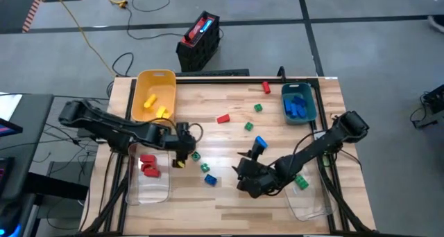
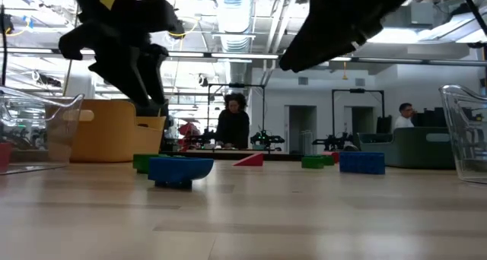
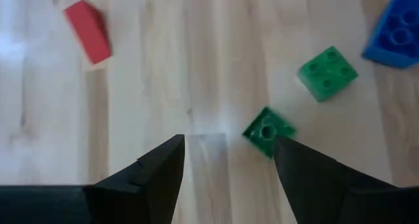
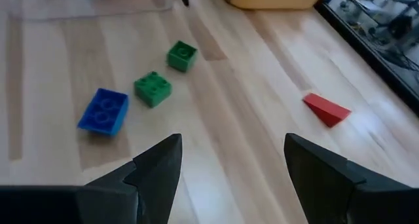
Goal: Sort blocks
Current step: Put the green game piece into the right transparent bin
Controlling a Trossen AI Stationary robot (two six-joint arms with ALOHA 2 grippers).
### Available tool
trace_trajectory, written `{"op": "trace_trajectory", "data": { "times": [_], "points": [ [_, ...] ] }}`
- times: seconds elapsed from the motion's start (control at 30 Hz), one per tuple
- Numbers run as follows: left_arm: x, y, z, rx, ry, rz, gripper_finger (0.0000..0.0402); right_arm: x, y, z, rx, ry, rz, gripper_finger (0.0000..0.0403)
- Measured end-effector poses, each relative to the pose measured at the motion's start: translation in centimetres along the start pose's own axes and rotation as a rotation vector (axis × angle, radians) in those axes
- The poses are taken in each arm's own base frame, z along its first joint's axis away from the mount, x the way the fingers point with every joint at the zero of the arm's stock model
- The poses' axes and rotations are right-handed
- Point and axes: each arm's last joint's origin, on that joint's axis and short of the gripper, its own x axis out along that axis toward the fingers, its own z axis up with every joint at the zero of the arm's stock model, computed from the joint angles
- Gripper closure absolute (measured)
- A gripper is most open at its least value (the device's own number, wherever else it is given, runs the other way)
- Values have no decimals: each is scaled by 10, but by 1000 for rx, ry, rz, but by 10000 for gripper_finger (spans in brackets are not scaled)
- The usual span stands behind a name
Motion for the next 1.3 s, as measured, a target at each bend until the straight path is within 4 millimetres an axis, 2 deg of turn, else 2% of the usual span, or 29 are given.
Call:
{"op": "trace_trajectory", "data": {
  "times": [0.23,0.43,0.6,0.83,1.03,1.3],
  "points": [
    [25,-10,23,211,151,-88,175,8,0,-15,57,-64,-11,120],
    [50,-20,22,381,266,-180,175,11,0,-28,101,-111,7,120],
    [62,-22,23,429,284,-195,175,11,0,-35,104,-109,5,120],
    [67,-16,26,433,244,-248,175,12,-1,-38,131,-131,5,120],
    [73,-8,23,403,248,-323,175,13,-1,-39,132,-132,6,120],
    [90,-12,15,440,323,-350,177,13,-1,-39,126,-130,5,120]
  ]
}}
